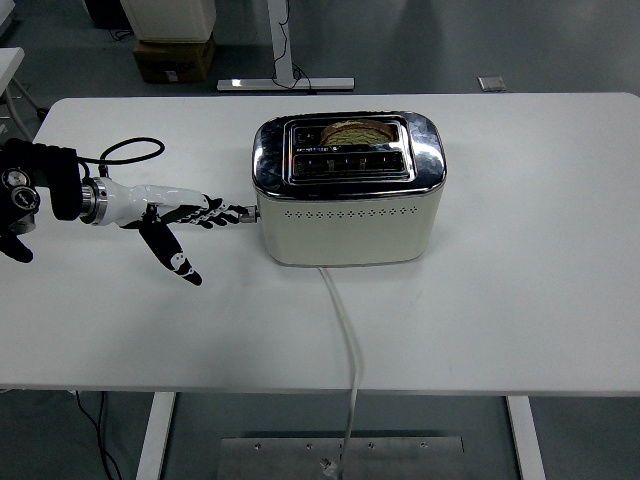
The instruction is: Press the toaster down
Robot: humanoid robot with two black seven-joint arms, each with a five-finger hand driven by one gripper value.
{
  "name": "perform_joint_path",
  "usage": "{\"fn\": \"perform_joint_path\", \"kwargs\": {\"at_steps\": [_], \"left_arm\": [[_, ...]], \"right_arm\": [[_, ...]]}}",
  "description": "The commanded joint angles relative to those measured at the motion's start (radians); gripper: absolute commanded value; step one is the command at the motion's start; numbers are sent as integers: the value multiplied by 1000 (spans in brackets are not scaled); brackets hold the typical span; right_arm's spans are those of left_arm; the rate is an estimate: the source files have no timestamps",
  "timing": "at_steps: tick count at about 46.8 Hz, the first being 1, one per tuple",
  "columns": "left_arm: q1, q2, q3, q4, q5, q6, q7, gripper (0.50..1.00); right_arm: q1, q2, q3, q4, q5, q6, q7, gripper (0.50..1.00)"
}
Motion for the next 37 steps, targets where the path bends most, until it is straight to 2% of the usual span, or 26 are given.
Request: {"fn": "perform_joint_path", "kwargs": {"at_steps": [1, 20, 37], "left_arm": [[2, -9, 0, 10, 1, 0, 0, 1000], [46, -7, 0, 33, -1, 0, 0, 1000], [48, 1, -1, 32, -2, 0, -2, 1000]], "right_arm": [[0, 0, 0, 0, 0, -1, 0, 1000], [-3, 0, 0, 0, 0, -1, 0, 1000], [-3, 0, 0, 0, 0, -1, 0, 1000]]}}
